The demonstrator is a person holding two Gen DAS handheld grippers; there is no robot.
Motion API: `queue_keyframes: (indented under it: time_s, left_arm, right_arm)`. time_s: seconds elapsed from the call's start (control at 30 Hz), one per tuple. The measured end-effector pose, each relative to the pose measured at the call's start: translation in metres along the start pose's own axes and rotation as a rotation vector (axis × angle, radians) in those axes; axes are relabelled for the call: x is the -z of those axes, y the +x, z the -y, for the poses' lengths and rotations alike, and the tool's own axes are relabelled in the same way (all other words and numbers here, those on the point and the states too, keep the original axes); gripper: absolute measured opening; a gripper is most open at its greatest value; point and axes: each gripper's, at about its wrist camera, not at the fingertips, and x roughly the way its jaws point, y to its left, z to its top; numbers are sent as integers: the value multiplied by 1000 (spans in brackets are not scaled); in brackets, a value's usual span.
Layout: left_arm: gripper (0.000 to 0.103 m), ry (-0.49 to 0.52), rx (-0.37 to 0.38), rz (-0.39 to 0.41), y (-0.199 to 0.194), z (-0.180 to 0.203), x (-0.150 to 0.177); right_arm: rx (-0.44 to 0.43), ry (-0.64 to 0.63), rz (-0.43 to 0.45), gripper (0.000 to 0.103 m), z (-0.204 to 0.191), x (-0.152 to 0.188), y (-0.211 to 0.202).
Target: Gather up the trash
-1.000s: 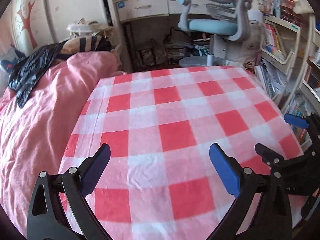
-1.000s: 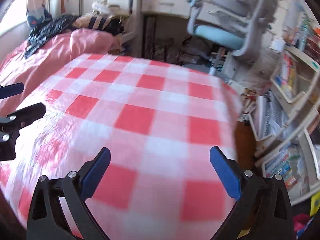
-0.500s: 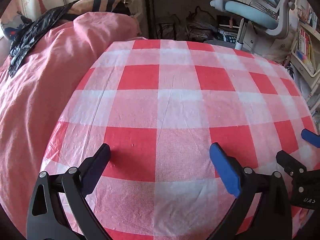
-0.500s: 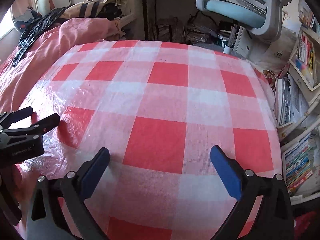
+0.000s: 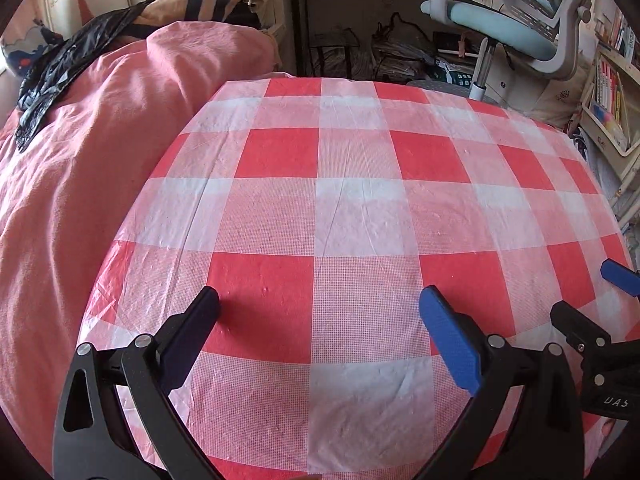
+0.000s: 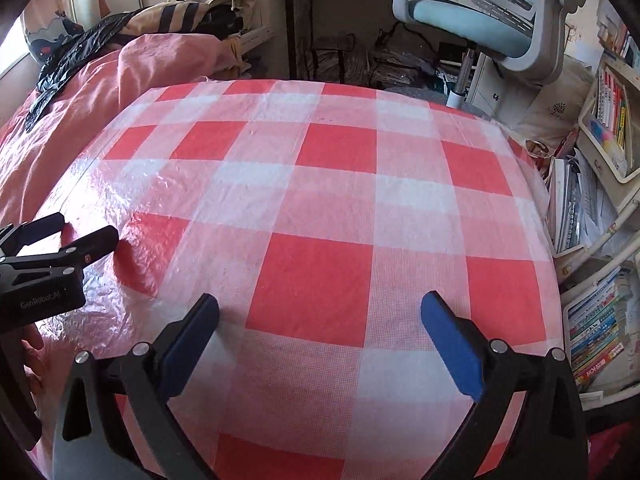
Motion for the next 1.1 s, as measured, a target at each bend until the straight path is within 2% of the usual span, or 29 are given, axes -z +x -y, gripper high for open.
queue_keyframes:
  time_s: [0.43,0.47,0.57,0.6,0.7,0.83,1.1]
  left_arm:
    - [96,-7,12,4,-1,-2,0]
    - [96,-16,29,9,-2,-4,0]
    - [96,-92,177,47,-9,-22,2]
    - [96,-95,190,49,-10,-24,2]
    - [96,-26,142,29,-9,-13,3]
    - [96,58,29,-4,-2,6,2]
    - [96,37,27,-3,-4,4,3]
  right_arm:
    - [-19,-7,0,97,-1,-6,5]
    - [-23,-4,2,97,0,-6,5]
    - [-35,4,6,97,2,-6,5]
    - [-40,7,7,97,2,-6,4]
    - [-39,7,6,97,1,-6,5]
    - [-14,-10,0,97,-3,-7,7]
    - [-17,-8,1,97,0,-7,6]
